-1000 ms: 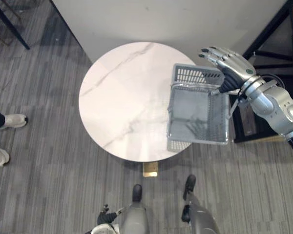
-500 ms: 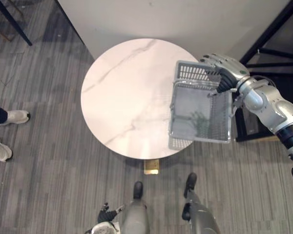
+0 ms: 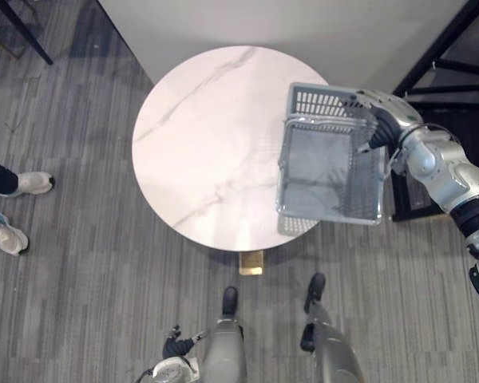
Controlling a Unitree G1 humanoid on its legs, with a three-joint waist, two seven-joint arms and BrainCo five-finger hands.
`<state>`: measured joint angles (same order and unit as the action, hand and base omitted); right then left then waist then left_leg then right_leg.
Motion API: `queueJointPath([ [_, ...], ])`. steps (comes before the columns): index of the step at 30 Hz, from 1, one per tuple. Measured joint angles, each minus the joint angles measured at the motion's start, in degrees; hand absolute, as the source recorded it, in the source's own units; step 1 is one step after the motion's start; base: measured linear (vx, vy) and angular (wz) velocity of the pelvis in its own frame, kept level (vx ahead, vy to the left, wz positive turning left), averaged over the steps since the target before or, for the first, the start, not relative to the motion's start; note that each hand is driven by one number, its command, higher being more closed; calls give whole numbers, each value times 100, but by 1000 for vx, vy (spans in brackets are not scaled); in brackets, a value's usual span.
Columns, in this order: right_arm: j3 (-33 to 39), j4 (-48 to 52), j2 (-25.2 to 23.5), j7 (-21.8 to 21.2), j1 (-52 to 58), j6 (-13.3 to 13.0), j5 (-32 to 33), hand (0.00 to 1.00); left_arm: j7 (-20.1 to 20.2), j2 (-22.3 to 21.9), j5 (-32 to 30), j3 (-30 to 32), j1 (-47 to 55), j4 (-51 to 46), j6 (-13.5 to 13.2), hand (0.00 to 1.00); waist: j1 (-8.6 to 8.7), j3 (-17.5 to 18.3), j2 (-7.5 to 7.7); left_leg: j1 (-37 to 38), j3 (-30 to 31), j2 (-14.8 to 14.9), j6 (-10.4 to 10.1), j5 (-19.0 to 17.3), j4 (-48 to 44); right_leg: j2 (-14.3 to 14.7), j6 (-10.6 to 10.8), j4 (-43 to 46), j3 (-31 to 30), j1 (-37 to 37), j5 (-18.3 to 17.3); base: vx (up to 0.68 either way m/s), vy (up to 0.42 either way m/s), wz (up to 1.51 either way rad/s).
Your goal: Pick vegetable in the basket
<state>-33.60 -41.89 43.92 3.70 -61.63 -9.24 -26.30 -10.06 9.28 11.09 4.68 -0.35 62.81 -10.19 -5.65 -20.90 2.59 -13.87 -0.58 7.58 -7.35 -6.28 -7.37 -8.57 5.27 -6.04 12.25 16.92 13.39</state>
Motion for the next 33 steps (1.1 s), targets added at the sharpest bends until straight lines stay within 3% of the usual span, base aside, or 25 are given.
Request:
queueJointPath([
  [10, 408, -667, -117, 114, -211, 105, 0, 0, -47, -17, 2, -140, -58, -8, -90, 0, -79, -175, -103, -202, 124, -4, -2, 5, -71, -6, 7, 0, 81, 108, 5, 17, -2, 4],
  [19, 454, -860, -169, 121, -374, 143, 0, 0, -85, -12, 5, -219, -72, -9, -89, 0, -108, -279, -103, -328, 245, -66, 17, 48, -71, -75, 59, 0, 169, 160, 40, 13, 6, 7],
  [20, 483, -869, -188, 121, -374, 148, 0, 100, -86, -11, 5, -221, -72, -10, -90, 0, -109, -279, -103, -343, 255, -66, 14, 53, -71, -76, 59, 0, 176, 170, 40, 10, 0, 7],
  [33, 641, -1216, -334, 228, -374, 164, -2, 100, -100, -1, 6, -323, -166, -6, -91, 0, -236, -281, -102, -451, 377, -66, 9, 96, -71, -79, 59, 0, 314, 184, 41, 10, 0, 5],
])
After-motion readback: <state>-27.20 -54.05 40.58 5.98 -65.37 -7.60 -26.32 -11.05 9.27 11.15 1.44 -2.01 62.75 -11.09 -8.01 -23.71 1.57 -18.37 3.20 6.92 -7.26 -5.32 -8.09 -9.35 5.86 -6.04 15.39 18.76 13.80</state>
